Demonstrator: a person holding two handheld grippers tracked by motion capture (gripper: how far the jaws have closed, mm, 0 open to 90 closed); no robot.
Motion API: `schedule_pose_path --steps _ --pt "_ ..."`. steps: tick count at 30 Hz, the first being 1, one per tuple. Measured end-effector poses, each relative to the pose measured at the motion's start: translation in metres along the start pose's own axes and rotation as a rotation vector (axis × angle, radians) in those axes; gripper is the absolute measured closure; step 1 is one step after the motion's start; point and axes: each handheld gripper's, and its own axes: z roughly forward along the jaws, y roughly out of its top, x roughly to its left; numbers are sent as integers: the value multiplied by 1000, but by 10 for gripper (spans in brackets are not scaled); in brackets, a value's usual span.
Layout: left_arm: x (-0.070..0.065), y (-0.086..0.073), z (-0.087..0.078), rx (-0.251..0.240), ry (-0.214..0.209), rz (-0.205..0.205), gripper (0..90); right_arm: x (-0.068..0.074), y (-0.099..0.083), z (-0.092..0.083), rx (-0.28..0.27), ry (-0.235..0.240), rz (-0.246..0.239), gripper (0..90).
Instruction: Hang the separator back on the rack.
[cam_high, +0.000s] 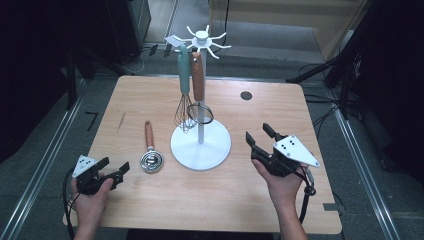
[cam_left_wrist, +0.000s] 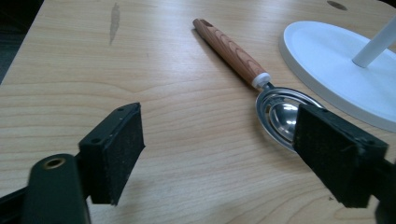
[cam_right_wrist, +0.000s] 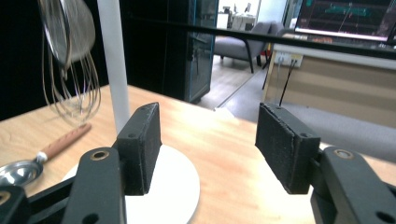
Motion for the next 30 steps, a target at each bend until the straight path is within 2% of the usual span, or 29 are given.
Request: schedule_pose_path --steps 2,4,7,10,12,15,17,20,22,26,30 --pt "-3 1 2 5 5 13 227 0 -9 -2 11 -3 9 417" --pt "-5 3 5 11 8 8 253 -1 -17 -5 23 -4 15 417" --pt "-4 5 8 14 5 -28 308 -4 -28 -9 46 -9 25 421" --pt "-8 8 14 23 19 -9 379 -5 -38 -14 76 -14 27 424" --pt "-11 7 18 37 11 19 424 -7 -44 -19 83 -21 26 427" --pt "-12 8 23 52 -10 -3 492 -12 -56 -26 75 -35 55 435" --pt "-11 11 24 52 -27 -14 531 -15 -63 -27 99 -35 70 433" --pt "-13 15 26 52 -46 -17 588 -17 -74 -27 112 -64 87 440" --pt "-13 16 29 61 -57 -19 627 -14 -84 -25 137 -77 98 441" --pt "-16 14 35 87 -75 -10 684 -5 -99 -18 179 -53 115 440" --pt "-21 13 41 109 -89 1 682 2 -107 -10 198 -36 112 440"
